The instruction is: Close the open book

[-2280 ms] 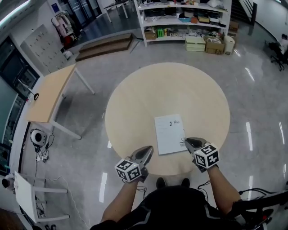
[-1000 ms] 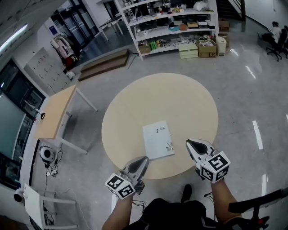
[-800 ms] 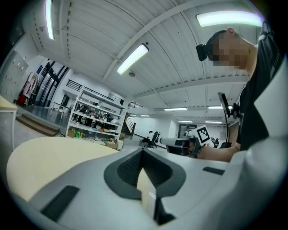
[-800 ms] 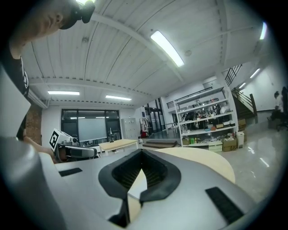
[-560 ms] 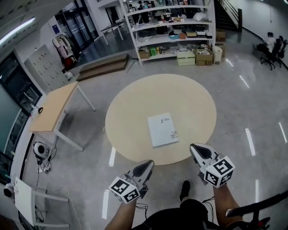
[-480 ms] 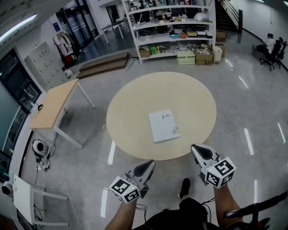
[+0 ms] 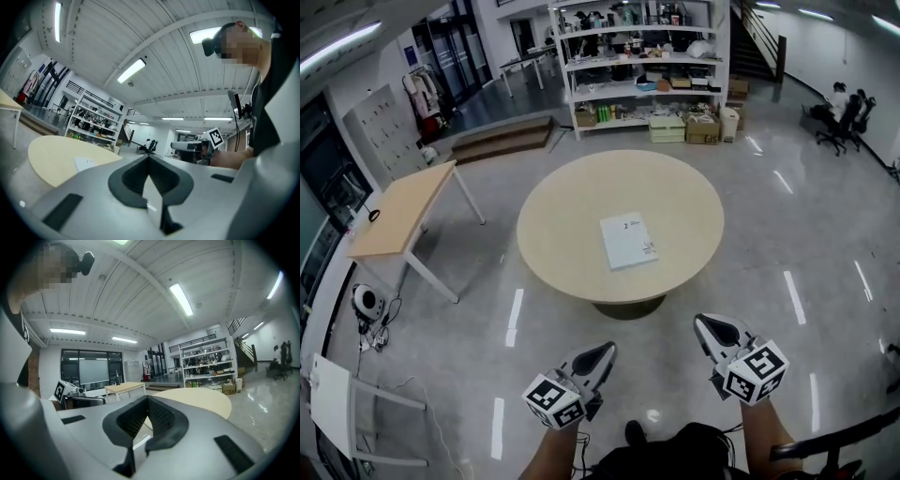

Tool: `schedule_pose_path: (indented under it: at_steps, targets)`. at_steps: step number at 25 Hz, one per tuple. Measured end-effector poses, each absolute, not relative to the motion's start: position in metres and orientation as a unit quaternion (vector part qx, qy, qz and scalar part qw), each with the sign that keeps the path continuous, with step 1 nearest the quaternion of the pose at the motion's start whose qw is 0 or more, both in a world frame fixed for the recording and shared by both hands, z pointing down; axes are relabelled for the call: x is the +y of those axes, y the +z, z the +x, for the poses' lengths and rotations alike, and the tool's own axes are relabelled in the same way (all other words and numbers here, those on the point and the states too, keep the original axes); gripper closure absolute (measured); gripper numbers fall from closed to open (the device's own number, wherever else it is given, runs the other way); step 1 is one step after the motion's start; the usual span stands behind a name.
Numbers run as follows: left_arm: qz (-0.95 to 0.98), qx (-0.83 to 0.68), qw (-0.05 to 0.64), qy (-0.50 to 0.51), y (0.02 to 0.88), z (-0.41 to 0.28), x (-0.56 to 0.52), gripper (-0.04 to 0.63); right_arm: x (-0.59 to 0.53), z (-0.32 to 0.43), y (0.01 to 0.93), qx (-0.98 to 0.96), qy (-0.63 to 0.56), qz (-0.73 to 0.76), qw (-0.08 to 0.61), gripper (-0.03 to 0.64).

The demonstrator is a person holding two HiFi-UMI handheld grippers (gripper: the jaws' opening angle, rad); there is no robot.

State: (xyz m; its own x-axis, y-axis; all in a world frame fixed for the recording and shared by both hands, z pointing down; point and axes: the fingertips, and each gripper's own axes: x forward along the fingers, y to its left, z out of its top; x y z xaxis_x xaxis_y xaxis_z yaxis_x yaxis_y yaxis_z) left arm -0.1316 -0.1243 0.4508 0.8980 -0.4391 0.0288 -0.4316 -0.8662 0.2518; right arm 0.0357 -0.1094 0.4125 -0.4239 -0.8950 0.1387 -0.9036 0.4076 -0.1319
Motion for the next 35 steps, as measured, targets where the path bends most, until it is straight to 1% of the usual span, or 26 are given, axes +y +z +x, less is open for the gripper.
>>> schedule_pose_path:
  at_steps: [7,12,17,21,26,29,35]
  targets:
    - [0.972,-0.217,0.093,-0.014,0.434,-0.119,-0.024,0.598,-0.012,0.040,0.401,-0.847,0.069,0.526,0.023,0.617]
    - [0.969,-0.224,0.103,-0.029,0.428,-0.086,0.084,0.598,0.097,0.056,0.407,-0.859,0.077,0.506,0.036,0.617]
    - [0.966,-0.233,0.108,-0.011,0.448,-0.058,0.185,0.598,0.209,0.090,0.436,-0.855,0.088,0.510,0.032,0.617]
    - [0.968,-0.227,0.110,0.004,0.430,-0.049,0.254,0.598,0.268,0.090,0.427,-0.859,0.102,0.502,0.020,0.617]
    - [0.972,-0.218,0.091,0.014,0.407,-0.057,0.309,0.598,0.316,0.086,0.396,-0.856,0.081,0.510,-0.006,0.617]
    - [0.971,-0.221,0.091,0.009,0.404,-0.069,0.336,0.598,0.346,0.078,0.388,-0.852,0.075,0.517,-0.018,0.617]
    - [0.975,-0.204,0.085,-0.003,0.406,-0.133,0.393,0.598,0.404,0.006,0.376,-0.849,0.046,0.526,-0.010,0.618]
